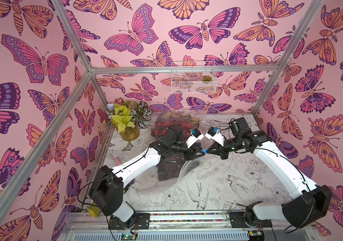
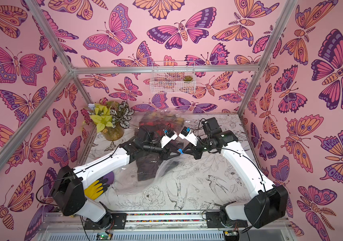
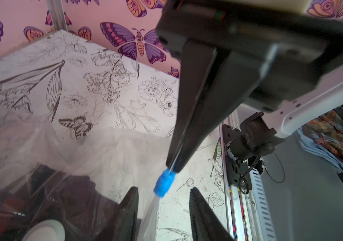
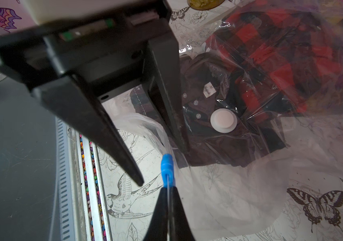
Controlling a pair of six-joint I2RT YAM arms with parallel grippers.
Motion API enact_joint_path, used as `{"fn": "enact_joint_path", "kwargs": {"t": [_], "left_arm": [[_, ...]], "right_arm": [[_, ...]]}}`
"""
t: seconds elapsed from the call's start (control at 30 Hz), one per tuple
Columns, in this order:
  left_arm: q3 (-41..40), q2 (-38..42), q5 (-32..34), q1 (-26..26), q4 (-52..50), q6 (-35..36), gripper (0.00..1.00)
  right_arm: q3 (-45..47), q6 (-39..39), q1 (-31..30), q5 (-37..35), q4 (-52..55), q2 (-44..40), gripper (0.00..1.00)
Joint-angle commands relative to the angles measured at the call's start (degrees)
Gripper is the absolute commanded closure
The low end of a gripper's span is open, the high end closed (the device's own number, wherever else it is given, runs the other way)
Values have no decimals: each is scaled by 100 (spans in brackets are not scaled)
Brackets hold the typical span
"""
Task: Place the folded shirt into the vacuum bag
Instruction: Close the vacuum bag at the center of the board.
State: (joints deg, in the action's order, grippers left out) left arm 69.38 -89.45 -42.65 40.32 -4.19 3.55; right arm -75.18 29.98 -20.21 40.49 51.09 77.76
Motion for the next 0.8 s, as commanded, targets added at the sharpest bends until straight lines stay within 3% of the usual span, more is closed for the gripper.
{"fn": "enact_joint_path", "kwargs": {"t": [0.0, 0.17, 0.63, 0.77], "left_arm": [[157, -226, -364, 43, 242, -180, 62], [160, -314, -489, 47, 236, -115, 81], [6, -463, -1226, -41, 119, 99, 77], [60, -572, -1223, -48, 154, 100, 81]], "right_arm": [[-132, -77, -60, 94, -3, 55, 100], [-167, -80, -57, 100, 24, 51, 100], [-113, -183, -43, 40, -32, -23, 100], [-102, -245, -37, 110, -80, -24, 100]]}}
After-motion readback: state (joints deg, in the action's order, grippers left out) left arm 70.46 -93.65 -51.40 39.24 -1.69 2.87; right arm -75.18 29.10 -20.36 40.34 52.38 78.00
